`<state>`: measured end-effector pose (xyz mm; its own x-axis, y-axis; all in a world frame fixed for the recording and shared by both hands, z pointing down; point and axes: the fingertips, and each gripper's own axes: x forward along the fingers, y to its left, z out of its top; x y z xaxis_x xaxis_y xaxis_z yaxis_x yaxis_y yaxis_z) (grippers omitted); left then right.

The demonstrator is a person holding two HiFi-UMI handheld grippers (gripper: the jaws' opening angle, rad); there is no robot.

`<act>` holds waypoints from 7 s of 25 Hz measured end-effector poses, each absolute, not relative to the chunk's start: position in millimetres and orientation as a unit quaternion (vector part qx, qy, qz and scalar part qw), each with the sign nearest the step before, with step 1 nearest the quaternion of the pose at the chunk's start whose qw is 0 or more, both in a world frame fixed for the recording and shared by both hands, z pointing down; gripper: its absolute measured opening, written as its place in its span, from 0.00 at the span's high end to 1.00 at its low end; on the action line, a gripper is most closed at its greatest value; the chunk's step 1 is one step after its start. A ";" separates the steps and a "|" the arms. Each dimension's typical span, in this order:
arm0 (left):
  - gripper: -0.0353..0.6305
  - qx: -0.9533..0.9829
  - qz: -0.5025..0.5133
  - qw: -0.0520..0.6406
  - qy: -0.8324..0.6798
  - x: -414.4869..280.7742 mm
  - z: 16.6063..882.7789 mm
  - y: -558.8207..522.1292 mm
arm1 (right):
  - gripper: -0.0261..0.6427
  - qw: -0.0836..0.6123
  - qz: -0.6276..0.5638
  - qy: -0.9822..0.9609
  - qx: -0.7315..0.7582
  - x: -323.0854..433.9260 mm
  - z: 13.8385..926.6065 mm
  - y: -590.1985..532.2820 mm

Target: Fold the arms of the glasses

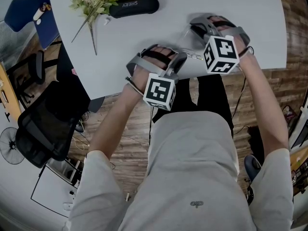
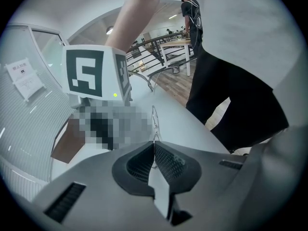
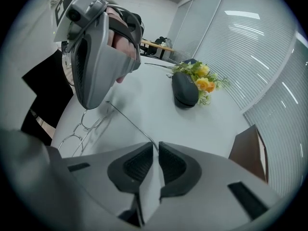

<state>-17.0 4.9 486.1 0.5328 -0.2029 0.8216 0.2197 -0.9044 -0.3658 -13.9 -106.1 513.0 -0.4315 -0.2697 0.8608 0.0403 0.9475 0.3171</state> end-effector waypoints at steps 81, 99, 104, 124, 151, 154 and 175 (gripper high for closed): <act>0.91 -0.869 -0.471 0.149 0.036 -12.9 483.4 -10.9 | 0.84 0.490 0.092 -0.866 0.031 33.8 508.3 -11.7; 0.91 -0.864 -0.483 0.139 0.043 -13.5 499.5 -26.4 | 0.85 0.488 0.113 -0.862 0.072 35.7 518.9 -23.3; 0.91 -0.862 -0.487 0.135 0.041 -14.3 505.0 -27.8 | 0.79 0.485 0.117 -0.862 0.091 36.4 519.3 -25.5; 0.91 -0.863 -0.485 0.132 0.048 -16.8 507.0 -29.6 | 0.76 0.445 0.139 -0.865 0.188 40.8 496.5 -24.5; 0.91 -0.860 -0.434 0.033 0.266 -13.3 402.2 18.9 | 0.88 0.320 0.102 -0.914 0.229 47.5 392.2 9.5; 0.91 -0.862 -0.414 0.024 0.293 -5.9 387.3 29.9 | 0.90 0.302 0.102 -0.920 0.229 52.3 379.5 20.2; 0.92 -0.877 -0.205 -0.039 0.432 57.5 271.6 105.1 | 0.95 0.127 0.083 -0.950 0.274 115.7 254.1 96.5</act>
